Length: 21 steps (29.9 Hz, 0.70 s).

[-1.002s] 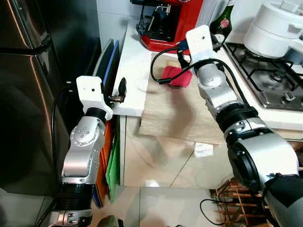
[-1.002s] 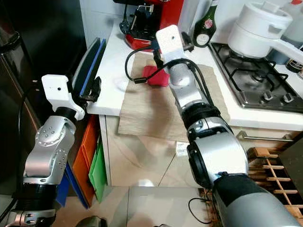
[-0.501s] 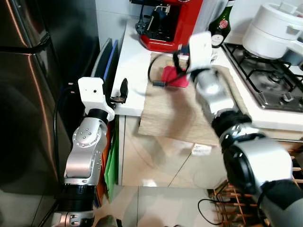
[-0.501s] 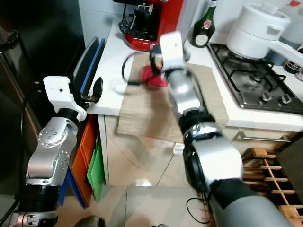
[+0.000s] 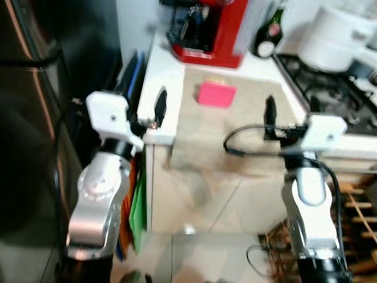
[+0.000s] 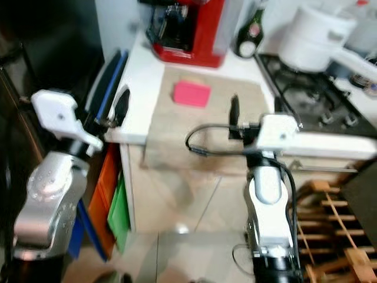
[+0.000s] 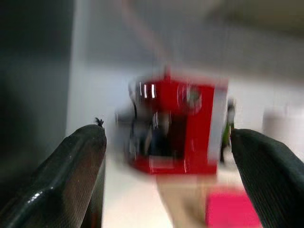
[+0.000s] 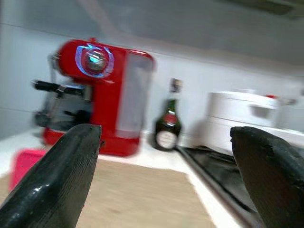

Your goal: Restocking fridge

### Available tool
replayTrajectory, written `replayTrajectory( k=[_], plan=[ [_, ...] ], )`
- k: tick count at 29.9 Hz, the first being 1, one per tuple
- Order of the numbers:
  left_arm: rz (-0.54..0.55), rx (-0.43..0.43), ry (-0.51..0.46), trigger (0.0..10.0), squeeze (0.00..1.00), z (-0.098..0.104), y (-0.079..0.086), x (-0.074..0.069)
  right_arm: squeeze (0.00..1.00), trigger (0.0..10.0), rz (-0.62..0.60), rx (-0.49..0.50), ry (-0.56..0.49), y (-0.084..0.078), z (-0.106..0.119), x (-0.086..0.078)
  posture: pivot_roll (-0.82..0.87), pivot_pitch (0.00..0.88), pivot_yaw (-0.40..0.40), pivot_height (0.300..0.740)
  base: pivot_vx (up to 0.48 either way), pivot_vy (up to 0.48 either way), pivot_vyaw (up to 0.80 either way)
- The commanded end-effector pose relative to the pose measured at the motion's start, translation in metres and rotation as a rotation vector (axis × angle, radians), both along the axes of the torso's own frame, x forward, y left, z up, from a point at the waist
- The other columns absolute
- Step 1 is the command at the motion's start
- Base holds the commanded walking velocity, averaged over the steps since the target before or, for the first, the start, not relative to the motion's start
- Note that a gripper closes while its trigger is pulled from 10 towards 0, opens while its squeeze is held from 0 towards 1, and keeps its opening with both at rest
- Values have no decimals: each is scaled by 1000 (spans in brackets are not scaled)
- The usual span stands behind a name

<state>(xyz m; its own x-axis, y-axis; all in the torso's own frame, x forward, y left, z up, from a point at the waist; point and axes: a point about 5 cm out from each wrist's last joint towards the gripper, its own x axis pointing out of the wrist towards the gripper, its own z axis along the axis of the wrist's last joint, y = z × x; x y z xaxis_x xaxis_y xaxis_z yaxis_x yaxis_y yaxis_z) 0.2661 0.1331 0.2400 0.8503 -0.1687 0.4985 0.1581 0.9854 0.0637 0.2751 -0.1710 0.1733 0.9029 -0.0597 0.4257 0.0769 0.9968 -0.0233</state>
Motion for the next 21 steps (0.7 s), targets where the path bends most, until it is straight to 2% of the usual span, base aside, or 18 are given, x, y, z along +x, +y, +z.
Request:
replayTrajectory(
  k=[1, 2, 3, 5, 7, 10, 14, 21],
  plan=[
    [17, 13, -7, 10000, 0, 1, -4, 3, 0, 10000, -22, -18, -14, -4, 3, 2, 56, 0, -69, 740, 0, 0, 0],
    [-7, 68, 22, 10000, 0, -3, -8, 11, 0, 10000, 9, -7, 30, 4, 1, 6, 53, 0, -70, 740, 0, 0, 0],
    [-18, 84, 32, 10000, 0, -4, -10, 13, 0, 10000, 31, -20, 40, 9, 1, 7, 52, 0, -70, 740, 300, 0, 0],
    [-39, 66, 59, 10000, 0, -5, -13, 20, 0, 10000, 59, -30, 46, 16, 3, 11, 54, 0, -71, 740, 476, 0, 0],
    [-43, 56, 68, 10000, 0, -5, -13, 22, 0, 10000, 69, -28, 51, 18, 3, 13, 54, 0, -71, 740, 480, 0, 0],
    [-16, 58, 77, 10000, 0, -4, -11, 25, 0, 10000, 78, -23, 76, 16, 8, 24, 53, 0, -70, 740, 480, 0, 0],
    [-1, 35, 121, 10000, 0, -12, -10, 27, 0, 10000, 69, -6, 76, 15, 15, 37, 56, 0, -69, 740, 480, 0, 0],
    [-31, 45, 112, 10000, 0, -10, -12, 30, 0, 10000, 78, -9, 74, 21, 19, 43, 66, 0, -67, 740, 480, 0, 0]
  ],
)
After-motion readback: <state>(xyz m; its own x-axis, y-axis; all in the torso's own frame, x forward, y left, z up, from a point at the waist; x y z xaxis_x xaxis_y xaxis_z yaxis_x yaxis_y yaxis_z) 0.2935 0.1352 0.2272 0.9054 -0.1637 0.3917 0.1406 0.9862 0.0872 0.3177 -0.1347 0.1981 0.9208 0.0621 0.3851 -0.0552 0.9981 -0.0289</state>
